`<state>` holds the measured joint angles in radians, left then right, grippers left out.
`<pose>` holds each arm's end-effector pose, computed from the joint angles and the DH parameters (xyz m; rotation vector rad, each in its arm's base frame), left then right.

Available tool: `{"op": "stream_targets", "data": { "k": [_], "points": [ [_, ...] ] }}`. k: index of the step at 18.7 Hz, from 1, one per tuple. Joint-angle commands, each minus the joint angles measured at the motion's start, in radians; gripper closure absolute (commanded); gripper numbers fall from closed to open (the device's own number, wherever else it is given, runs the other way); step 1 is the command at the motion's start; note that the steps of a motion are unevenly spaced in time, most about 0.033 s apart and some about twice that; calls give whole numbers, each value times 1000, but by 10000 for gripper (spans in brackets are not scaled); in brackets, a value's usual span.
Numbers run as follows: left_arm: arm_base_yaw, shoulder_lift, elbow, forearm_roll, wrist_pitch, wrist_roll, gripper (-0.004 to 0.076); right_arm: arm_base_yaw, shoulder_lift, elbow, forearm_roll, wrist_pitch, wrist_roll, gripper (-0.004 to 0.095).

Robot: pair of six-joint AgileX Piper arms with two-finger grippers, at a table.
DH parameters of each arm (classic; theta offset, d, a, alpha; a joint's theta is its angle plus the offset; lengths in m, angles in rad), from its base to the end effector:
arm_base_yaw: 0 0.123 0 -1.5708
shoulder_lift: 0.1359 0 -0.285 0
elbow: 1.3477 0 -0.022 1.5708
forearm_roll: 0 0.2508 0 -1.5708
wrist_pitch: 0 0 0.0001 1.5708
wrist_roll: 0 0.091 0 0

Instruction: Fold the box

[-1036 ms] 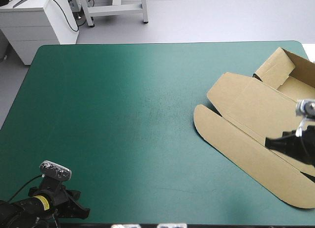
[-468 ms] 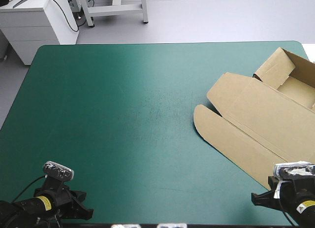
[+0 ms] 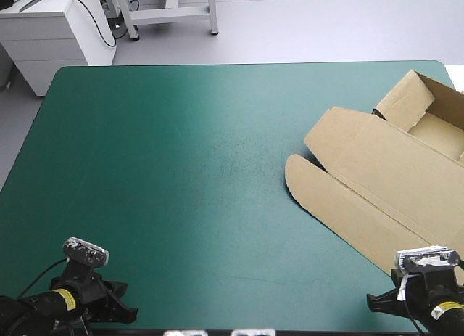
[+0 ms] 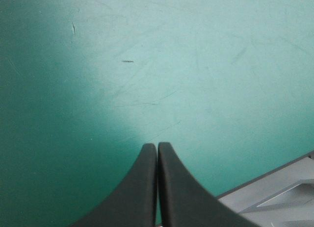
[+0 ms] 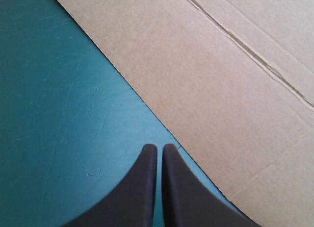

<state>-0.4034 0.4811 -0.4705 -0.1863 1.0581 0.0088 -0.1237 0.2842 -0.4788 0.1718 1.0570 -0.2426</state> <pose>0.0552 -0.0396 0.2547 0.4734 2.5298 -0.3936 0.0405 0.0086 0.2675 -0.1132 2.3264 0.0342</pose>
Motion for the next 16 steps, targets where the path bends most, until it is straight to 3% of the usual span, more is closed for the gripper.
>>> {"op": "stream_targets", "data": {
  "k": [1,16],
  "points": [
    [-5,6,-24,-22,-40,-2,732,2,9,-21,15,-12,-5,887],
    [-5,6,-24,-22,-40,-2,732,2,9,-21,17,-5,-7,887]
  ]
}}
